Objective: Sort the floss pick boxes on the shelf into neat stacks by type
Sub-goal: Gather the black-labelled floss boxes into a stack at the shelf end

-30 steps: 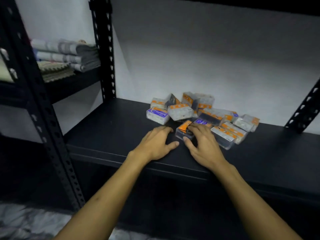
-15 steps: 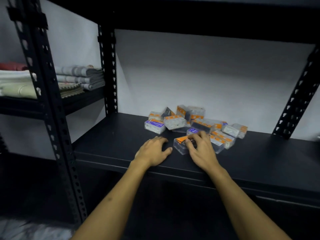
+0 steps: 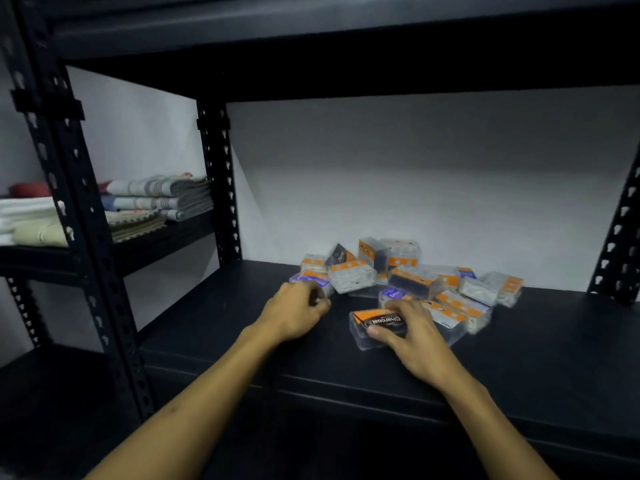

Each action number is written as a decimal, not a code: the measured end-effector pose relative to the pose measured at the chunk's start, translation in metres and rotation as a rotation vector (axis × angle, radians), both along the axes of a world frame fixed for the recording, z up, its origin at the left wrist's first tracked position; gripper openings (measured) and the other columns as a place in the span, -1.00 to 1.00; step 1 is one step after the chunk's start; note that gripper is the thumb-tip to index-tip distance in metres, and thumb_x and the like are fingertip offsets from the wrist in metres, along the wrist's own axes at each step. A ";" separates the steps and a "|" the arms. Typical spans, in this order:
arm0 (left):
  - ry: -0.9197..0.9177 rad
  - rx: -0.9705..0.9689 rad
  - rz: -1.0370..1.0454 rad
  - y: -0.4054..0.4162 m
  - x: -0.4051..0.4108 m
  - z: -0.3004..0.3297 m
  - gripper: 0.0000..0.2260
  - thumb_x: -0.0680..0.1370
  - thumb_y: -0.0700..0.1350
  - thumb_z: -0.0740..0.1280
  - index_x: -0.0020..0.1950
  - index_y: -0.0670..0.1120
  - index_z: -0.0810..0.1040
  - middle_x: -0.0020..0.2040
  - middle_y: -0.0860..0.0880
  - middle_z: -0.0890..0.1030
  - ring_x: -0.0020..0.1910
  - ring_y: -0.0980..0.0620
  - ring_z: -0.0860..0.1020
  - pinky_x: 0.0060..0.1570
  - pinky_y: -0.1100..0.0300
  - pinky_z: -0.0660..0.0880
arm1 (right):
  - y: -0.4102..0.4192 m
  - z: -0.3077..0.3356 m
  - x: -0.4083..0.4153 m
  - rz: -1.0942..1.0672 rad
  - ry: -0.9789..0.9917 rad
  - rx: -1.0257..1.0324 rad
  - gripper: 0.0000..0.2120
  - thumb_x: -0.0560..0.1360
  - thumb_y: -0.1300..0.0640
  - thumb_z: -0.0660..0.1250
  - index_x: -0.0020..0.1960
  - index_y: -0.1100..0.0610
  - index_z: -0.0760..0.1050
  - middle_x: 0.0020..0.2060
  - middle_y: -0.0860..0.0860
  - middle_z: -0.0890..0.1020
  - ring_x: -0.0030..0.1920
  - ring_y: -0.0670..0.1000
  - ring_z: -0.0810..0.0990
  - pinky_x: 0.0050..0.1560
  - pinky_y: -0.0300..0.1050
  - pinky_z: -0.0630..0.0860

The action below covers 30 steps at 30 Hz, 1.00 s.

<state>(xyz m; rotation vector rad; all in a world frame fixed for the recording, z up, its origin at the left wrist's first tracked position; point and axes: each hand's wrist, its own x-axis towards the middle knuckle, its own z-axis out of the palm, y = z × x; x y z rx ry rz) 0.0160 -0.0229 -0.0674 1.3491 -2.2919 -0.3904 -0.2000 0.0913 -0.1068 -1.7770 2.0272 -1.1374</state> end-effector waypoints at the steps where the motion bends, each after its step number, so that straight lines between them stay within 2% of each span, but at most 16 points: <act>1: 0.027 -0.002 0.008 -0.008 -0.005 0.007 -0.72 0.49 0.21 0.29 0.04 0.06 0.58 0.01 0.04 0.64 0.00 -0.01 0.60 0.04 0.00 0.58 | 0.000 -0.001 0.000 -0.012 0.017 -0.021 -0.36 0.42 -0.23 0.43 0.41 0.00 0.40 0.26 -0.03 0.40 0.38 0.00 0.32 0.32 -0.11 0.32; 3: 0.067 0.017 0.026 -0.030 -0.017 0.019 -0.72 0.51 0.14 0.30 0.11 0.02 0.58 0.06 0.01 0.63 0.05 -0.04 0.60 0.03 0.08 0.55 | -0.003 0.001 0.002 -0.046 0.030 -0.028 -0.22 0.37 -0.28 0.45 0.47 0.01 0.34 0.28 -0.04 0.32 0.43 0.00 0.24 0.40 -0.07 0.27; 5: 0.082 0.017 0.058 -0.053 -0.034 0.024 -0.71 0.57 0.07 0.30 0.21 -0.04 0.56 0.14 -0.05 0.62 0.13 -0.09 0.58 0.01 0.14 0.48 | -0.007 0.000 0.001 -0.082 0.054 -0.040 -0.16 0.30 -0.32 0.49 0.47 -0.01 0.36 0.18 -0.05 0.26 0.39 0.01 0.23 0.41 -0.08 0.25; 8: 0.126 0.053 0.115 -0.081 -0.058 0.027 -0.59 0.61 0.13 0.27 0.33 -0.11 0.48 0.27 -0.11 0.58 0.17 -0.11 0.56 -0.04 0.16 0.44 | -0.013 -0.002 0.001 -0.096 0.083 -0.113 -0.23 0.23 -0.34 0.53 0.35 -0.06 0.44 0.08 -0.09 0.18 0.23 -0.09 0.18 0.32 -0.21 0.22; 10: 0.154 0.103 0.151 -0.095 -0.072 0.028 -0.56 0.62 0.14 0.25 0.35 -0.14 0.44 0.30 -0.12 0.54 0.13 -0.10 0.54 -0.14 0.20 0.43 | -0.014 -0.006 -0.001 -0.086 0.075 -0.156 -0.26 0.24 -0.28 0.56 0.31 -0.05 0.41 0.11 -0.10 0.18 0.25 -0.09 0.19 0.30 -0.23 0.22; 13: 0.177 0.133 0.164 -0.114 -0.086 0.026 -0.56 0.60 0.12 0.31 0.32 -0.16 0.46 0.31 -0.16 0.53 0.23 -0.14 0.50 -0.03 0.15 0.37 | -0.014 -0.009 -0.003 -0.064 0.080 -0.188 -0.32 0.30 -0.16 0.57 0.26 -0.04 0.30 0.16 -0.09 0.26 0.28 -0.04 0.29 0.27 -0.13 0.36; 16: 0.249 0.131 0.181 -0.125 -0.090 0.025 -0.65 0.54 0.00 0.44 0.24 -0.16 0.55 0.24 -0.18 0.58 0.18 -0.13 0.56 -0.02 0.17 0.44 | -0.013 -0.009 -0.002 -0.017 0.096 -0.182 -0.38 0.44 -0.05 0.50 0.35 -0.10 0.23 0.19 -0.14 0.28 0.28 -0.11 0.31 0.24 -0.19 0.36; 20: 0.377 0.102 0.163 -0.120 -0.075 0.032 -0.69 0.46 -0.13 0.53 0.17 -0.13 0.62 0.10 -0.15 0.66 -0.06 0.00 0.59 -0.11 0.27 0.44 | -0.012 -0.009 -0.001 0.034 0.127 -0.191 -0.41 0.53 0.02 0.41 0.48 -0.07 0.24 0.27 -0.17 0.27 0.35 -0.13 0.30 0.32 -0.20 0.35; 22: 0.412 0.031 0.149 -0.112 -0.056 0.038 -0.72 0.44 -0.17 0.54 0.14 -0.11 0.65 0.05 -0.10 0.67 -0.02 0.00 0.60 -0.04 0.26 0.45 | -0.012 -0.009 -0.002 0.051 0.134 -0.181 -0.41 0.53 0.04 0.42 0.49 -0.07 0.27 0.26 -0.17 0.29 0.34 -0.14 0.31 0.30 -0.24 0.32; 25: 0.457 -0.019 0.094 -0.092 -0.018 0.043 -0.73 0.41 -0.18 0.56 0.08 -0.01 0.67 0.02 -0.01 0.69 0.01 -0.01 0.65 0.07 0.11 0.58 | -0.012 -0.008 -0.002 0.051 0.168 -0.187 -0.42 0.49 0.07 0.46 0.46 -0.04 0.35 0.23 -0.16 0.37 0.32 -0.12 0.33 0.27 -0.27 0.27; 30: 0.398 -0.034 0.019 -0.045 0.041 0.027 -0.74 0.42 -0.18 0.55 0.07 0.06 0.70 -0.08 0.15 0.70 -0.03 0.13 0.66 0.14 0.16 0.55 | -0.008 -0.001 0.005 0.048 0.223 -0.185 -0.47 0.48 0.09 0.48 0.41 0.06 0.43 0.23 -0.04 0.46 0.32 0.02 0.37 0.34 -0.10 0.33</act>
